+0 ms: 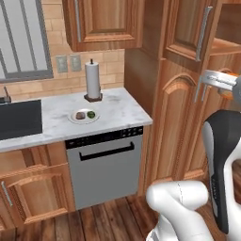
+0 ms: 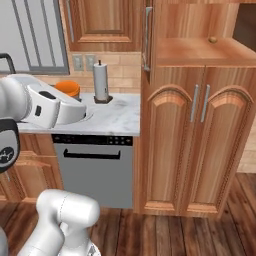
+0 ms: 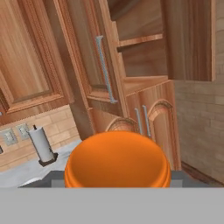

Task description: Pick the avocado and bread from the counter and place them on the plate. Then pick the jam from the cabinet and place it next to the plate. Lastly close the cabinet door.

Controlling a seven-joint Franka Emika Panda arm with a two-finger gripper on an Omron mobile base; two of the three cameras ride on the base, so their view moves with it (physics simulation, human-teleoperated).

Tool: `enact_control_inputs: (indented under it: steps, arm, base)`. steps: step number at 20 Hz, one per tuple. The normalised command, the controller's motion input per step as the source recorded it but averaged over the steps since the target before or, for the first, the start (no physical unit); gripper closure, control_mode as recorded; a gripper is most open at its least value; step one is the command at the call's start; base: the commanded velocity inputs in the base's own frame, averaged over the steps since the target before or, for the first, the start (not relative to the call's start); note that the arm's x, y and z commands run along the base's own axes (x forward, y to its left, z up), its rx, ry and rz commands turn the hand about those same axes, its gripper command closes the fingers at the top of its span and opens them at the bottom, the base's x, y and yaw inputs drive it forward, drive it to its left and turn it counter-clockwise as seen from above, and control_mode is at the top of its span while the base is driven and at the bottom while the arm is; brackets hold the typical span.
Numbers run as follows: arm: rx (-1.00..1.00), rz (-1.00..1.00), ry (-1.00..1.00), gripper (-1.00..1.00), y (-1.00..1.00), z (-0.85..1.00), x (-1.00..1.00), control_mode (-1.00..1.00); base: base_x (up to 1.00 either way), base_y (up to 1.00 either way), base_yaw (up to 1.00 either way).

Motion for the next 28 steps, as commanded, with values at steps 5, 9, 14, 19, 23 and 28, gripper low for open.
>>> enact_control_inputs:
  steps: [5, 9, 14, 19, 23, 28]
  arm:
    - [0.00, 0.00, 0.00, 1.00, 0.00, 0.00, 0.00, 1.00]
    - [0.00, 0.00, 0.00, 1.00, 0.00, 0.00, 0.00, 1.00]
    - [0.00, 0.00, 0.00, 1.00, 0.00, 0.00, 0.00, 1.00]
    - [0.00, 0.00, 0.00, 1.00, 0.00, 0.00, 0.00, 1.00]
    - [0.00, 0.00, 0.00, 1.00, 0.00, 0.00, 0.00, 1.00]
    - [0.00, 0.00, 0.00, 1.00, 0.00, 0.00, 0.00, 1.00]
  base:
    - [0.15, 0.48, -0.24]
    - [0.08, 0.43, -0.28]
    - [0.06, 0.40, -0.28]
    - [0.08, 0.43, -0.32]
    - [0.33, 0.38, -0.17]
    - [0.48, 0.31, -0.08]
